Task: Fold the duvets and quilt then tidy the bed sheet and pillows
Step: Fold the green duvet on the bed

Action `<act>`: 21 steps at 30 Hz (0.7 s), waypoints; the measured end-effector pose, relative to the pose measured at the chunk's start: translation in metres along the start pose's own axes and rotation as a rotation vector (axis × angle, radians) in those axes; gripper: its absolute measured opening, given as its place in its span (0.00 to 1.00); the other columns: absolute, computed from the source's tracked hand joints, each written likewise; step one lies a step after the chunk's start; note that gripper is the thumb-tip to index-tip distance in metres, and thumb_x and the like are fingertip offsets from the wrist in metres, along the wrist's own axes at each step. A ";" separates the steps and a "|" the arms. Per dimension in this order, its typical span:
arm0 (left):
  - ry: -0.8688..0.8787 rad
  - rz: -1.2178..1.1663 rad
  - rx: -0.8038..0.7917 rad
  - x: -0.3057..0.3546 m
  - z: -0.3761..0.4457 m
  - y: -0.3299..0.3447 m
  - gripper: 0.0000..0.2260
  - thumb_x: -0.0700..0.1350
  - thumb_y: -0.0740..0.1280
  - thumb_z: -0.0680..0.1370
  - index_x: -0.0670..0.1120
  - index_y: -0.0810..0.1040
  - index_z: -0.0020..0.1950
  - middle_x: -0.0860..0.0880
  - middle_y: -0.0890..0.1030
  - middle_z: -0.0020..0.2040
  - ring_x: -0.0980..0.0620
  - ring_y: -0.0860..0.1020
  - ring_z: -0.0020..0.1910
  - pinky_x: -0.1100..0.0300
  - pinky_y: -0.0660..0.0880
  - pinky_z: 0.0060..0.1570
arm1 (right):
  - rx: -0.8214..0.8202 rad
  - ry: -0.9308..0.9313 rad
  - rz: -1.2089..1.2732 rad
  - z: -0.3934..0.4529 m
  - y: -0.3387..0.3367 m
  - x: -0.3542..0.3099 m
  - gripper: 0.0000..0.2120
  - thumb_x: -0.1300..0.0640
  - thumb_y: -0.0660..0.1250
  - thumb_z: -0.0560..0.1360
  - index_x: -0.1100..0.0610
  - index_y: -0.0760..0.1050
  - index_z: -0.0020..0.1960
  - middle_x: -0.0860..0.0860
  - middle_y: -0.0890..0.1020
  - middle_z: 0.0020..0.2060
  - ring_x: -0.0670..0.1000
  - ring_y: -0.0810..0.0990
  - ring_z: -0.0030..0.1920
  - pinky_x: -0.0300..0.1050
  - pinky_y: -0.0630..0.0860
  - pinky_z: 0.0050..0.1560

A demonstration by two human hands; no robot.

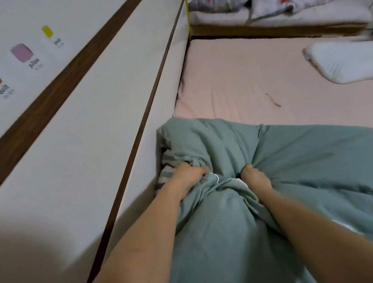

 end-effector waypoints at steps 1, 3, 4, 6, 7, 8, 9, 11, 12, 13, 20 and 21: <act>0.049 0.003 0.015 0.003 0.000 0.009 0.13 0.44 0.69 0.77 0.46 0.75 0.61 0.52 0.78 0.57 0.52 0.75 0.53 0.64 0.69 0.52 | 0.006 -0.026 -0.005 -0.002 0.004 0.002 0.14 0.62 0.52 0.80 0.65 0.70 0.63 0.62 0.74 0.63 0.60 0.74 0.63 0.49 0.70 0.58; 0.153 -0.067 0.149 0.016 0.001 0.004 0.12 0.44 0.67 0.79 0.42 0.77 0.61 0.51 0.77 0.57 0.52 0.75 0.54 0.64 0.68 0.53 | 0.113 -0.013 0.058 -0.001 -0.006 0.004 0.14 0.63 0.54 0.79 0.65 0.74 0.59 0.63 0.77 0.59 0.61 0.76 0.59 0.50 0.72 0.55; 0.197 -0.127 0.253 0.028 0.002 -0.008 0.12 0.45 0.66 0.79 0.41 0.77 0.60 0.50 0.78 0.55 0.52 0.75 0.56 0.62 0.70 0.54 | 0.213 0.004 0.125 0.002 -0.022 0.002 0.13 0.64 0.54 0.78 0.64 0.74 0.57 0.64 0.78 0.56 0.62 0.77 0.58 0.51 0.72 0.54; 0.268 -0.204 0.421 0.049 0.004 -0.034 0.13 0.46 0.64 0.80 0.39 0.78 0.59 0.44 0.80 0.56 0.46 0.78 0.57 0.56 0.73 0.59 | 0.433 -0.029 0.208 0.004 -0.064 -0.014 0.11 0.65 0.55 0.77 0.65 0.74 0.55 0.66 0.79 0.52 0.65 0.77 0.54 0.55 0.71 0.51; 0.310 -0.225 0.467 0.065 0.006 -0.044 0.13 0.46 0.64 0.80 0.39 0.78 0.60 0.43 0.80 0.57 0.45 0.78 0.57 0.55 0.73 0.61 | 0.529 -0.061 0.244 0.004 -0.090 -0.023 0.10 0.66 0.55 0.77 0.66 0.73 0.54 0.67 0.79 0.50 0.66 0.77 0.52 0.56 0.70 0.49; 0.364 -0.229 0.490 0.086 0.006 -0.049 0.13 0.46 0.64 0.81 0.40 0.77 0.60 0.43 0.80 0.57 0.45 0.77 0.57 0.55 0.72 0.61 | 0.611 -0.094 0.270 0.006 -0.118 -0.032 0.09 0.66 0.54 0.78 0.66 0.72 0.52 0.67 0.79 0.49 0.67 0.77 0.51 0.56 0.68 0.48; 0.411 -0.218 0.514 0.106 0.006 -0.052 0.13 0.46 0.64 0.80 0.40 0.76 0.61 0.43 0.79 0.58 0.45 0.77 0.58 0.55 0.72 0.62 | 0.682 -0.111 0.291 0.005 -0.144 -0.038 0.09 0.66 0.54 0.78 0.66 0.71 0.51 0.68 0.79 0.48 0.67 0.76 0.51 0.56 0.67 0.46; 0.504 -0.228 0.539 0.156 0.007 -0.055 0.16 0.49 0.66 0.79 0.40 0.75 0.62 0.43 0.78 0.59 0.45 0.76 0.59 0.55 0.71 0.63 | 0.835 -0.128 0.347 0.010 -0.208 -0.043 0.08 0.66 0.53 0.78 0.66 0.71 0.51 0.67 0.79 0.48 0.66 0.76 0.50 0.55 0.66 0.45; 0.556 -0.226 0.527 0.184 0.007 -0.055 0.18 0.50 0.66 0.79 0.39 0.74 0.62 0.43 0.78 0.60 0.45 0.76 0.60 0.57 0.70 0.63 | 0.899 -0.127 0.371 0.014 -0.236 -0.043 0.09 0.66 0.53 0.78 0.65 0.71 0.51 0.66 0.79 0.48 0.65 0.76 0.49 0.55 0.66 0.45; 0.605 -0.182 0.513 0.209 0.006 -0.054 0.20 0.51 0.67 0.78 0.40 0.73 0.64 0.43 0.77 0.61 0.45 0.75 0.61 0.58 0.70 0.63 | 0.962 -0.131 0.387 0.017 -0.261 -0.043 0.09 0.65 0.52 0.79 0.64 0.70 0.51 0.64 0.79 0.48 0.65 0.76 0.49 0.54 0.66 0.45; 0.207 0.435 0.392 0.155 0.042 -0.038 0.49 0.70 0.68 0.67 0.44 0.54 0.77 0.40 0.64 0.73 0.39 0.64 0.71 0.42 0.64 0.68 | 0.187 -0.260 0.432 0.080 -0.170 -0.036 0.21 0.47 0.55 0.81 0.59 0.68 0.67 0.62 0.70 0.67 0.60 0.71 0.63 0.49 0.67 0.62; 0.130 0.496 0.343 0.126 0.040 -0.031 0.49 0.71 0.67 0.66 0.44 0.55 0.77 0.40 0.64 0.73 0.38 0.64 0.71 0.43 0.64 0.68 | 0.071 -0.230 0.439 0.074 -0.146 -0.030 0.25 0.42 0.53 0.80 0.60 0.69 0.67 0.62 0.72 0.67 0.59 0.72 0.64 0.48 0.66 0.63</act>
Point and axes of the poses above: each hand's wrist, its own z-axis towards the middle knuckle, its own y-axis out of the palm, x = y × z, the point moved 7 cm from there along z, towards the middle knuckle
